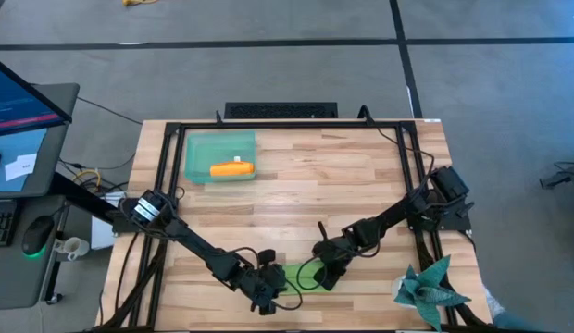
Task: Roll microfiber towels into tight, uniform cylinder then place into a basket
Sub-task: Roll the green microfiber cloth
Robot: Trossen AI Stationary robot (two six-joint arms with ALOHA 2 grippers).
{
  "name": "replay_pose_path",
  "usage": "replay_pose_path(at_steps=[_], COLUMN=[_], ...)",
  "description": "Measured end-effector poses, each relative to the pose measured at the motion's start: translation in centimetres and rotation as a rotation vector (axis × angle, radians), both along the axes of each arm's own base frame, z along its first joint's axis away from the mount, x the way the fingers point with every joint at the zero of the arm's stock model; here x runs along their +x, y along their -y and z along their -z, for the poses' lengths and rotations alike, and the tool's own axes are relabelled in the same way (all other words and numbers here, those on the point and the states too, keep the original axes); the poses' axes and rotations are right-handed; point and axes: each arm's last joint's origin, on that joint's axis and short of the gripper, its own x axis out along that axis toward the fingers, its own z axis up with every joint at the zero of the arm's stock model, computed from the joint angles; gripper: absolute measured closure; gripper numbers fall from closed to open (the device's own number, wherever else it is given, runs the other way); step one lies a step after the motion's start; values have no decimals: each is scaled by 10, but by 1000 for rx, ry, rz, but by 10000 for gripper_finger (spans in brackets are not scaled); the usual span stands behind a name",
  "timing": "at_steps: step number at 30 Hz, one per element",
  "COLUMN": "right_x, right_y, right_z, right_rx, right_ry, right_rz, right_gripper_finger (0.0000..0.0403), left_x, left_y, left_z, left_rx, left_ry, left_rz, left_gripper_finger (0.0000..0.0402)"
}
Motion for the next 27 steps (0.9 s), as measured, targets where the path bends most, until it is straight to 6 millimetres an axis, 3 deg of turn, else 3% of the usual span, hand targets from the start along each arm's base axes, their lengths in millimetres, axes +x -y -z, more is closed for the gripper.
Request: replay_pose_path(at_steps=[11,22,27], right_x=[1,2,3], right_y=[0,1,6], right_z=[0,0,-1], right_rx=[-42,-50,-17], right_ry=[55,81,74], right_rz=[-25,-65,-89], right_gripper_finger=[358,286,276], left_x=[-4,-5,-4], left_y=[-7,-10,-11], left_z=[3,6,7], left_rx=[-6,-46,-32], left_ry=[-80,-103,-91], left_rz=[-80,-151,-164], left_gripper_finger=[281,281,281])
